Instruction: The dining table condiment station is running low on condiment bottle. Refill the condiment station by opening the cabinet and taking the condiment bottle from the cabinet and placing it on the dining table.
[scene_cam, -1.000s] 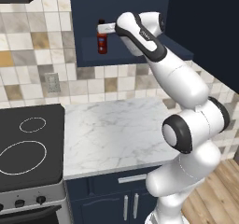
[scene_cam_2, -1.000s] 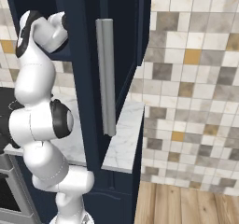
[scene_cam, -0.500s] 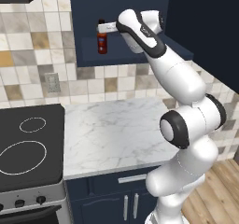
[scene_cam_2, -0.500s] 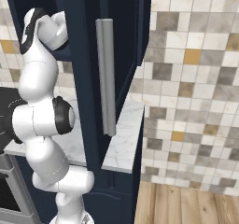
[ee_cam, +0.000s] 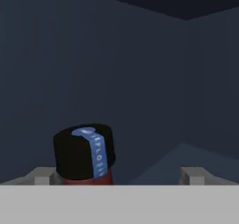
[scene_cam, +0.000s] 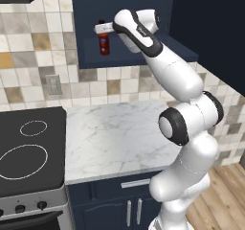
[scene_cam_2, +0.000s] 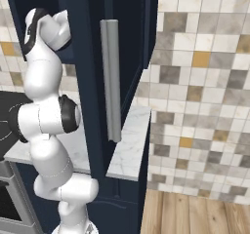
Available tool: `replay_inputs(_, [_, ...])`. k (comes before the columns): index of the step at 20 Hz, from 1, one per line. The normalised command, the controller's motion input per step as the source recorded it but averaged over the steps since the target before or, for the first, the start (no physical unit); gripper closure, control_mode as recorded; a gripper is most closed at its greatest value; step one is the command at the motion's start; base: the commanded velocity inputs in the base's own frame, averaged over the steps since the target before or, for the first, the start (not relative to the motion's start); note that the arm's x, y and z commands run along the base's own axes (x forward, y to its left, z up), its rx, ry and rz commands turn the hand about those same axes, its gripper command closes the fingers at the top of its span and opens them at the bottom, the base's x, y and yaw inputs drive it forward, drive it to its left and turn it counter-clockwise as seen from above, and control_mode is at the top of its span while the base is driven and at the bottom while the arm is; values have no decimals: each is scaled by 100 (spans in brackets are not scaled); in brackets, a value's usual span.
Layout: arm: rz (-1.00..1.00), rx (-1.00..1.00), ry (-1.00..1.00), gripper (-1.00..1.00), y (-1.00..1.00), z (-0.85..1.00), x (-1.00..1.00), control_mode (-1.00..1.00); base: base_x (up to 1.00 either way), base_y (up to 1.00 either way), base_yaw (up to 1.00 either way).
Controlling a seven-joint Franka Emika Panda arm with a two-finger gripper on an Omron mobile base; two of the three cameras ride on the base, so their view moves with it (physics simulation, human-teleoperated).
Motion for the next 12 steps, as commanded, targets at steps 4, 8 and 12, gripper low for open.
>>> replay_inputs(4, [0,-4,9,100,15,-11,3,-100,0,0,0])
replay_inputs(8, [0,-2,1,100,13,-1,10,-100,0,0,0])
replay_inputs(12, [1,-5,4,100,26,-5,7,-100,0,0,0])
